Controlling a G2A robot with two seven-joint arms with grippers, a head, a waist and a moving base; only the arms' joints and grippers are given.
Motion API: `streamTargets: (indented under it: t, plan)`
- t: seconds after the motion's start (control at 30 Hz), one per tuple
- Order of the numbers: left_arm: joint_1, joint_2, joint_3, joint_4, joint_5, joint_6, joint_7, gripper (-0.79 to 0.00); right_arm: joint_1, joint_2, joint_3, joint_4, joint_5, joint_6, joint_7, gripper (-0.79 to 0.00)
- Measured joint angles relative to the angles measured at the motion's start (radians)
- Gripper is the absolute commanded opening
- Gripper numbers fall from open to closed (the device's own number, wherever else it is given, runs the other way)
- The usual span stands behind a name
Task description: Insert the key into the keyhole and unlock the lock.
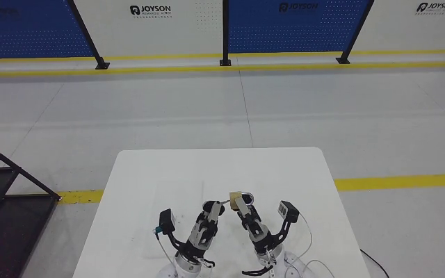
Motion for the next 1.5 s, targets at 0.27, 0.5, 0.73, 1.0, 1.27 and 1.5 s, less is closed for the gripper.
streamTargets:
  t: [0.27,0.5,0.73,1.0,1.27,1.5]
  plan:
    - [0.006,0.0,-0.003,-0.003,0.002,-0.009,-0.004,-0.785,0.0,0.0,0.0,0.0,0.0,0.0,0.0,-0.785]
    - [0.01,0.001,-0.005,-0.002,-0.008,-0.024,-0.005,-0.785,0.0,0.0,0.0,0.0,0.0,0.0,0.0,-0.785]
    - [0.005,0.0,-0.004,0.001,-0.012,-0.023,-0.023,-0.785,0.0,0.0,0.0,0.0,0.0,0.0,0.0,-0.785]
    - [-0.002,-0.003,0.0,0.006,-0.017,-0.016,-0.021,-0.785,0.0,0.0,0.0,0.0,0.0,0.0,0.0,-0.785]
    - [-0.007,-0.005,0.004,0.007,-0.014,-0.012,-0.024,-0.785,-0.001,-0.001,0.002,-0.014,0.011,0.025,0.024,-0.785]
    - [-0.002,-0.004,-0.003,0.002,-0.014,-0.015,-0.031,-0.785,0.0,-0.003,0.02,-0.019,-0.025,0.036,0.049,-0.785]
